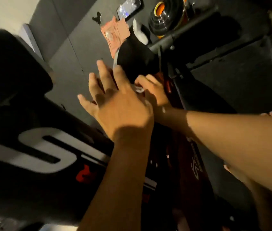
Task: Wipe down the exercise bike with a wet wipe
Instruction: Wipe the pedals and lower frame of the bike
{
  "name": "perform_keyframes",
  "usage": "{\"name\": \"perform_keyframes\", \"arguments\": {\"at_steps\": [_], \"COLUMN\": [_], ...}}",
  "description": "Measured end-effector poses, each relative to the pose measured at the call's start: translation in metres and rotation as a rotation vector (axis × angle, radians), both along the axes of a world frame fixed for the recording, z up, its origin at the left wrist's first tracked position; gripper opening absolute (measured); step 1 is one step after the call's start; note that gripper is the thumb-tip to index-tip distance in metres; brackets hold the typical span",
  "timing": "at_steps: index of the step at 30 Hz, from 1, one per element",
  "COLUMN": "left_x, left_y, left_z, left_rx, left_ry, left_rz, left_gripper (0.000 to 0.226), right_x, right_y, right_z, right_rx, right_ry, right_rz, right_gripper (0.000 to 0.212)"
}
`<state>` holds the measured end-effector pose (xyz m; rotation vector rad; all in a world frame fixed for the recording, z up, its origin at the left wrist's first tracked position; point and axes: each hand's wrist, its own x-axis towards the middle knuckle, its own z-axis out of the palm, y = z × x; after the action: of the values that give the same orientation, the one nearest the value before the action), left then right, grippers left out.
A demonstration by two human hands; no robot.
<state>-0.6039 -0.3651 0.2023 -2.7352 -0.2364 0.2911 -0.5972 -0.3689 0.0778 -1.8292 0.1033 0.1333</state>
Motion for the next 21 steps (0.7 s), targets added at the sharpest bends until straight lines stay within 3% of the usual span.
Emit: {"name": "perform_keyframes", "arguments": {"at_steps": [1,3,4,6,8,10,13,17,21], "left_x": [-0.002,0.001,0.005,0.014,0.013,0.014,0.013,0.010,0.009], "left_y": [0.003,0.007,0.008,0.012,0.009,0.010,0.022,0.023,0.014], "left_z": [0.002,0.002,0.003,0.002,0.005,0.008,-0.003,-0.007,-0.009], "left_rx": [-0.080,-0.211,-0.221,-0.166,-0.088,-0.040,-0.043,-0.079,-0.041], "left_ry": [-0.096,-0.298,-0.297,-0.176,-0.011,0.038,-0.028,-0.079,-0.114], "left_rz": [-0.001,0.062,0.074,0.033,-0.050,-0.127,-0.213,-0.135,-0.084], "left_gripper": [0.053,0.040,0.039,0.049,0.074,0.094,0.080,0.051,0.051], "right_x": [0.012,0.044,0.057,0.045,-0.007,-0.053,-0.053,0.032,0.061], "right_y": [-0.012,-0.013,-0.017,-0.013,-0.009,-0.012,-0.001,0.000,0.002], "right_z": [-0.014,-0.027,-0.022,-0.010,0.007,0.024,0.015,-0.012,-0.016], "right_rx": [-0.006,-0.038,-0.041,0.048,0.098,0.175,0.097,0.019,0.024], "right_ry": [0.103,0.250,0.279,0.322,0.180,0.163,0.132,0.300,0.452], "right_rz": [0.016,-0.045,-0.076,-0.045,0.019,0.029,0.082,-0.086,-0.186], "right_gripper": [0.023,0.029,0.029,0.023,0.017,0.016,0.018,0.017,0.021]}}
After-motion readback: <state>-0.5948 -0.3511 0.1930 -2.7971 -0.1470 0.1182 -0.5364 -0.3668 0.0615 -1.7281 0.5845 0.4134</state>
